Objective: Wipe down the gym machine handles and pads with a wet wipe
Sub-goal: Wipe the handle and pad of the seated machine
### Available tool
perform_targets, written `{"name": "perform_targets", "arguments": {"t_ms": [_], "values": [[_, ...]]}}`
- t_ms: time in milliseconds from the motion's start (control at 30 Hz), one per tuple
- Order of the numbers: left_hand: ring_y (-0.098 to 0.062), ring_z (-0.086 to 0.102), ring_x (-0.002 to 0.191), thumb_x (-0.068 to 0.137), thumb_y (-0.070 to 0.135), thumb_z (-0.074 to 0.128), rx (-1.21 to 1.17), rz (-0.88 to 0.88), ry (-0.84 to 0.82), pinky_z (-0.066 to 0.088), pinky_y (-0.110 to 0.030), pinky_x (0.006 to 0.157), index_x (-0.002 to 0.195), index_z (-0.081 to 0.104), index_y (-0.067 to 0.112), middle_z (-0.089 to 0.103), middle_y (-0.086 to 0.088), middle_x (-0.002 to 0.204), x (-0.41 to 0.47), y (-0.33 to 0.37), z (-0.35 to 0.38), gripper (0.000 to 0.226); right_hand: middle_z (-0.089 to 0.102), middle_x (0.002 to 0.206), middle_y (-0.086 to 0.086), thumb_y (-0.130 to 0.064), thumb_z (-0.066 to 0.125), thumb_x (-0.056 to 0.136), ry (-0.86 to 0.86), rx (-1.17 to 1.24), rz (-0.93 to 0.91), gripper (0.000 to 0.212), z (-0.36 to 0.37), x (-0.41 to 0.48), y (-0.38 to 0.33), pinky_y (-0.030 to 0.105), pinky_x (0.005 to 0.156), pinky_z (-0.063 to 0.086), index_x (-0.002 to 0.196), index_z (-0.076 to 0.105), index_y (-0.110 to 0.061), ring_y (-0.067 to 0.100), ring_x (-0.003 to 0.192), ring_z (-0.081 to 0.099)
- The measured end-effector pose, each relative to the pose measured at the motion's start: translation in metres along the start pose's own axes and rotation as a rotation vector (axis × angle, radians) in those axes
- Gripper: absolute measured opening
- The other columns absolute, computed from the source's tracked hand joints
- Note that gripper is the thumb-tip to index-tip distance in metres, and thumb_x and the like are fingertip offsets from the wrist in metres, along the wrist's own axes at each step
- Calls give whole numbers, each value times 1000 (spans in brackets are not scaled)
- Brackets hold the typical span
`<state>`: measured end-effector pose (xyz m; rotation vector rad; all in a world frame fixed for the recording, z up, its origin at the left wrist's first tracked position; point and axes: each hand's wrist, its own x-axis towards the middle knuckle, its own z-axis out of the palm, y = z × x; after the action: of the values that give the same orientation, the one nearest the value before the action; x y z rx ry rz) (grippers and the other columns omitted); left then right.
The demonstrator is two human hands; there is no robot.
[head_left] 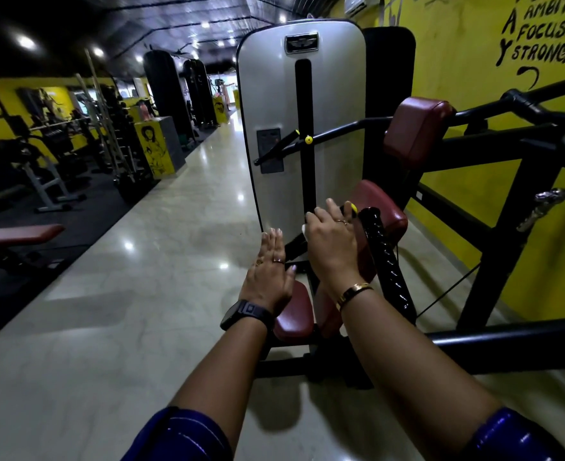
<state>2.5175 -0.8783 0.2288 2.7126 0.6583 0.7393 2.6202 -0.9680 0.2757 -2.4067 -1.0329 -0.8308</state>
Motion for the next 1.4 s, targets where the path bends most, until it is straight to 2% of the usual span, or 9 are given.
{"name": "perform_targets", "arguments": {"t_ms": [67, 200, 333, 533, 667, 800, 1000, 1200, 1400], "values": [[-7, -18, 144, 100, 23, 42, -2, 45, -3, 20, -33, 119, 154, -11, 13, -12, -3, 163, 3, -4, 2, 76, 68, 100, 9, -10, 66, 85, 71, 64, -116, 14, 9, 0, -6, 40, 113, 8, 99, 67, -9, 31, 117, 57], [-11, -10, 149, 98, 16, 43, -6, 15, -44, 22, -30, 115, 154, -10, 14, -13, -2, 163, 3, 0, -2, 77, 62, 71, 3, -11, 80, 68, 67, 101, -308, 15, 15, -11, -18, 46, 111, 31, 74, 67, -13, 25, 90, 63], [-14, -13, 149, 99, 18, 42, 21, 49, -38, 21, -35, 119, 154, -9, 10, -10, -6, 163, 2, -1, 1, 76, 65, 84, -2, -26, 60, 84, 162, 67, -177, 13, 7, -13, -6, 43, 112, 11, 75, 66, -18, 21, 111, 54], [-8, -17, 145, 101, 24, 40, 26, 62, -17, 18, -34, 120, 154, -9, 11, -8, -4, 164, 4, -6, 6, 73, 65, 108, 8, -37, 33, 89, 96, 7, -3, 45, -4, -8, -4, 46, 112, 15, 93, 68, -9, 29, 129, 47], [-4, -20, 140, 101, 20, 39, -8, 67, -29, 18, -35, 121, 155, -5, 13, -7, -2, 164, 6, -9, 6, 70, 63, 112, 7, -38, 43, 95, -65, -17, -214, 35, 5, -12, -9, 43, 114, -4, 103, 66, -12, 27, 136, 38], [-4, -20, 140, 98, 17, 45, -11, 66, -24, 22, -36, 119, 155, -5, 17, -6, -2, 164, 5, -9, 6, 76, 67, 93, -3, -18, 70, 79, 72, 37, -247, 9, 5, -18, -5, 40, 114, -3, 87, 68, -21, 23, 121, 56], [-7, -17, 143, 92, 43, 28, 9, 66, -12, 16, -34, 119, 144, -20, 21, -8, -3, 164, 2, -6, 5, 74, 66, 106, 6, -23, 43, 84, 209, 85, 54, 27, -7, -6, 8, 49, 111, 14, 89, 68, -14, 27, 125, 52], [-4, -21, 140, 100, 22, 38, -1, 84, -32, 16, -36, 121, 147, -18, 18, -10, -1, 163, 6, -11, 7, 73, 60, 127, 8, -40, 52, 90, -57, -86, -145, 30, 3, -13, -9, 45, 113, -17, 104, 67, -19, 28, 139, 36], [-3, -21, 140, 100, 22, 36, 7, 69, -44, 16, -34, 121, 154, -9, 13, -10, -1, 163, 6, -9, 7, 71, 64, 123, -2, -26, 58, 90, -25, -21, -257, 22, 2, -20, -4, 42, 112, -14, 109, 69, -26, 21, 134, 45]]}}
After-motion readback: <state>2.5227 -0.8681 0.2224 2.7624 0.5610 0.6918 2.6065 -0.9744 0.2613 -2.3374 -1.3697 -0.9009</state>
